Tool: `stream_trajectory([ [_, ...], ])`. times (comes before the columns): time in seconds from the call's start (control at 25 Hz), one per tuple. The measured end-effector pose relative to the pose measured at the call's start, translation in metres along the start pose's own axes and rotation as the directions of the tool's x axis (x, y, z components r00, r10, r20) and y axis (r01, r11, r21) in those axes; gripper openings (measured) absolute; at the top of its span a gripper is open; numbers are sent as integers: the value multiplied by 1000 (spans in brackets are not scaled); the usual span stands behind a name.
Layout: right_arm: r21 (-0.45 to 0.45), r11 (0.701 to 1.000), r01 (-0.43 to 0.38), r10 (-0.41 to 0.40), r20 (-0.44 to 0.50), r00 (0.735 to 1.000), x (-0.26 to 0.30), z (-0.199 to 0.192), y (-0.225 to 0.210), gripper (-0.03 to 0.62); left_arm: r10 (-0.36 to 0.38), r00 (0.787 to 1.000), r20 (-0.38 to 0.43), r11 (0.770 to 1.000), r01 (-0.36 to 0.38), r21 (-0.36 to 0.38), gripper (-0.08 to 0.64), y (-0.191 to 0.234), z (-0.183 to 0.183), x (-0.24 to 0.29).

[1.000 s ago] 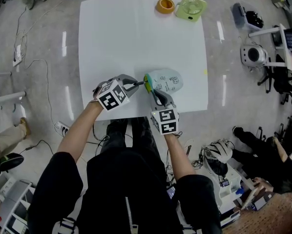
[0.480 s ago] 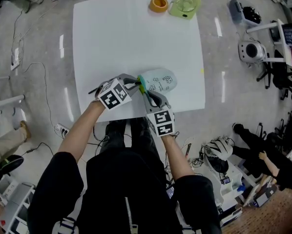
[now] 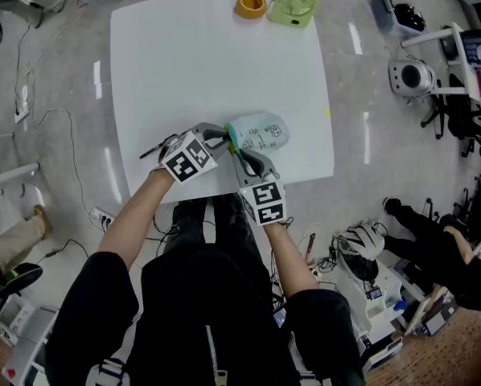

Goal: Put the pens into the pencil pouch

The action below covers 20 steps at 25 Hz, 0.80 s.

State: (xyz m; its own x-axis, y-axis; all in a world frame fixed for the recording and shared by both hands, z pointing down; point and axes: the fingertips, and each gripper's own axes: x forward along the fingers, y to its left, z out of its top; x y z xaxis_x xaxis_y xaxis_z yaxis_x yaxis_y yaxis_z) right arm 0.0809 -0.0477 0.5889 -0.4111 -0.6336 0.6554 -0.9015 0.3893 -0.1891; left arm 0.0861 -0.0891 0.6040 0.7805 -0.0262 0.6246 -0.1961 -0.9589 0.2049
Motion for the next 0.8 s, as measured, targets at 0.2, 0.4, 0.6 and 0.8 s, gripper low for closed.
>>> stream_trajectory([
  [0.2,4,1000,-3,3,-8,1000,-2,-3,-4,40,6,1000,22,1000,-6,5,67,-1,3,7],
  [0.4,9,1000,-1,1,2,1000,-3,-2,-6,38,45,998,34,999,-45,6,69,6,3,11],
  [0.6,12,1000,4,-4,1,1000,1,0,-10,38,63,997,50,998,-64,14,73,10,5,6],
  [0.8,28,1000,-3,3,-2,1000,1,1,-9,38,69,994,80,998,-69,-10,109,14,1,-11],
])
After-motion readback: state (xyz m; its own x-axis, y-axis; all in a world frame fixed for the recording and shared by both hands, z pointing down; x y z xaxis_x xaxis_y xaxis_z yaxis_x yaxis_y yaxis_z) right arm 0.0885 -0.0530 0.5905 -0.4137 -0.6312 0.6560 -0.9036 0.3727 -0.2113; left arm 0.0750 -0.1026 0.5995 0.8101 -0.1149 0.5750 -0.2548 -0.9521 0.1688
